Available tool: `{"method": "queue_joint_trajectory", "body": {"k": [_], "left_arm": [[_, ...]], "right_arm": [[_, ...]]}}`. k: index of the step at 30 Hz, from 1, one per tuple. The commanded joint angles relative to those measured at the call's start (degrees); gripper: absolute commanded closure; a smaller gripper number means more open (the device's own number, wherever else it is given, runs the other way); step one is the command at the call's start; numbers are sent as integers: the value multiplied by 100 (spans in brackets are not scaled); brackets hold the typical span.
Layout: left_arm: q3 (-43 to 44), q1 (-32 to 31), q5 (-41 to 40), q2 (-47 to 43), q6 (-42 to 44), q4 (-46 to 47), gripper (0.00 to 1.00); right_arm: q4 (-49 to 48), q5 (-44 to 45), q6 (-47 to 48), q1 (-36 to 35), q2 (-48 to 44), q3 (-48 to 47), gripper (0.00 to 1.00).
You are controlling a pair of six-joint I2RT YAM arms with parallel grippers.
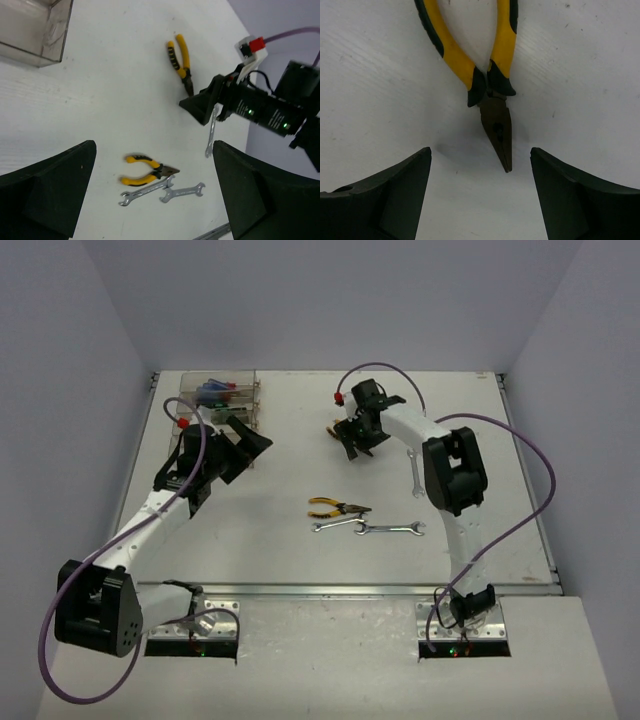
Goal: Sort the tools into containers
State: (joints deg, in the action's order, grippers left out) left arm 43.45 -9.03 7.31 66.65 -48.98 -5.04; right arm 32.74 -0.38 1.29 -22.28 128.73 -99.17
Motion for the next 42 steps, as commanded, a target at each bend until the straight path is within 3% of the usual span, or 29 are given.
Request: {"method": "queue_joint_trajectory", "body": {"k": [1, 7, 12, 21, 23, 26, 35, 42], "left_arm": [[-73, -46, 43, -454, 643, -308, 0], [-51, -50, -81, -1123, 1118, -937, 0], [-64, -46, -101, -1297, 1303, -1107, 0], [-82, -46, 99, -1147, 1347, -1070, 0], [-83, -46, 128, -1165, 1348, -1060, 0], [-110, -46, 112, -1180, 1347, -1042, 0], [-468, -54, 857, -539, 856, -49, 0], [-771, -54, 1198, -165, 517, 777, 0]], "right_arm": [[99, 320, 737, 29, 221, -646, 25], [786, 205, 1237, 22, 1198, -1811, 46], [938, 210, 1380, 39, 1423, -1744, 62], [1414, -56, 1425, 48, 1448, -1841, 69], [1467, -42, 1423, 48, 1513, -1865, 78], [1437, 8, 1372, 57, 1594, -1809, 99], [797, -618, 415, 31, 157, -594, 100], [716, -1114, -409, 175, -182, -327, 100]]}}
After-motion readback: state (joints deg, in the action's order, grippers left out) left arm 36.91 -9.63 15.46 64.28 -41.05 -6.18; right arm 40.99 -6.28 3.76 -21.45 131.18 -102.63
